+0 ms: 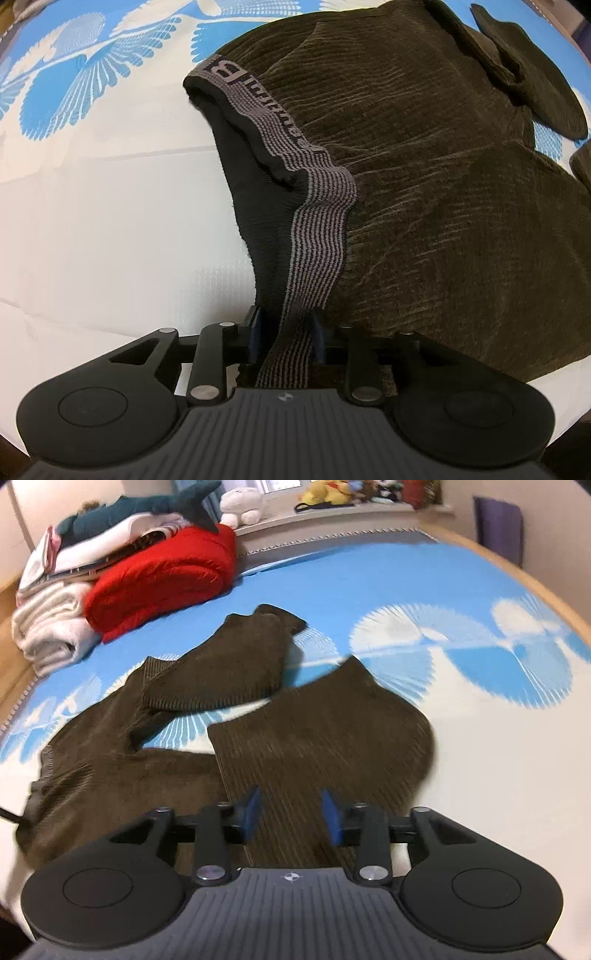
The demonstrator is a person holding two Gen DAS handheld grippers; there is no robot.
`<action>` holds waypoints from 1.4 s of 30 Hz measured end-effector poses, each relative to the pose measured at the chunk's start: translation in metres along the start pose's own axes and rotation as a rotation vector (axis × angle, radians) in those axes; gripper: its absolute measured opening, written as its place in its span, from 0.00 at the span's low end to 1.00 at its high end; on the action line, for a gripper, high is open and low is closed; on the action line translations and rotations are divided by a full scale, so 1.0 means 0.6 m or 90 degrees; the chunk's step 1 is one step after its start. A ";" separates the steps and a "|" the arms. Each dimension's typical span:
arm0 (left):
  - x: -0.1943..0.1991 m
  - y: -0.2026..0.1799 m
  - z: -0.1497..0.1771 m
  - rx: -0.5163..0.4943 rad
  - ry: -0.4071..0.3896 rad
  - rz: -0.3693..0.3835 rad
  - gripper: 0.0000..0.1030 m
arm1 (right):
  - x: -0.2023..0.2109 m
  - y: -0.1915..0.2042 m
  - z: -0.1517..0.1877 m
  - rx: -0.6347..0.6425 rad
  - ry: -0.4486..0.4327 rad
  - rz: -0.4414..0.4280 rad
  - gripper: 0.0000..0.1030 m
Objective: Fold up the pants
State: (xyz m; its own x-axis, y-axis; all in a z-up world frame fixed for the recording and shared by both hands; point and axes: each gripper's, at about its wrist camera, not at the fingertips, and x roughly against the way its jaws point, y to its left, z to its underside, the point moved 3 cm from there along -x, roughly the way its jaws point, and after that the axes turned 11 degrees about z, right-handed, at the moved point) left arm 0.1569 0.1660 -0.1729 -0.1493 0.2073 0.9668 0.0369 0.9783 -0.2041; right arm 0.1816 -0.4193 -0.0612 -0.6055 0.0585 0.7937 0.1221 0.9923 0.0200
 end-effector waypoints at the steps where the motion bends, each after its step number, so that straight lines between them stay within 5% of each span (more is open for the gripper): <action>1: 0.000 0.003 -0.001 0.005 -0.001 0.005 0.35 | -0.024 0.026 -0.011 0.025 0.004 0.007 0.39; 6: -0.002 0.015 -0.006 0.022 0.001 0.022 0.43 | -0.102 0.144 -0.015 0.157 0.027 0.062 0.44; 12: -0.009 0.009 -0.007 0.025 0.007 0.035 0.45 | -0.139 0.195 0.034 0.277 0.072 0.132 0.44; 13: -0.012 0.007 -0.006 0.019 0.008 0.036 0.45 | -0.138 0.195 0.035 0.285 0.072 0.139 0.35; 14: -0.015 0.005 -0.004 0.008 0.009 0.034 0.45 | -0.135 0.189 0.033 0.281 0.066 0.142 0.12; 18: -0.016 0.002 0.003 -0.016 0.002 0.034 0.41 | -0.060 0.097 -0.022 0.088 -0.032 0.168 0.06; 21: -0.011 0.002 0.010 -0.016 -0.003 0.033 0.38 | 0.036 -0.067 -0.030 -0.172 -0.112 0.242 0.06; 23: -0.008 -0.001 0.018 -0.021 -0.006 0.027 0.38 | 0.095 -0.189 0.013 -0.333 -0.132 0.311 0.06; 26: -0.004 0.002 0.030 -0.021 -0.001 0.035 0.38 | 0.130 -0.344 0.126 -0.509 -0.042 0.388 0.06; 29: -0.003 0.004 0.034 -0.023 0.007 0.047 0.38 | 0.117 -0.439 0.242 -0.656 0.091 0.354 0.06; 31: -0.004 0.004 0.038 -0.037 0.007 0.044 0.38 | 0.105 -0.464 0.278 -0.691 0.127 0.324 0.06; 35: -0.001 0.005 0.040 -0.052 0.001 0.045 0.28 | 0.089 -0.461 0.264 -0.607 0.137 0.319 0.05; 42: 0.023 0.002 0.064 -0.088 0.000 0.047 0.06 | 0.124 -0.449 0.214 -0.597 0.027 0.288 0.02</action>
State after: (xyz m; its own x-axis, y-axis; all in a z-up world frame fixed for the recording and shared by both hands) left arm 0.1172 0.1703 -0.1655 -0.1411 0.2779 0.9502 0.1827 0.9506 -0.2509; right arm 0.0025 -0.6684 -0.0859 -0.3254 0.3824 0.8648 0.9036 0.3953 0.1652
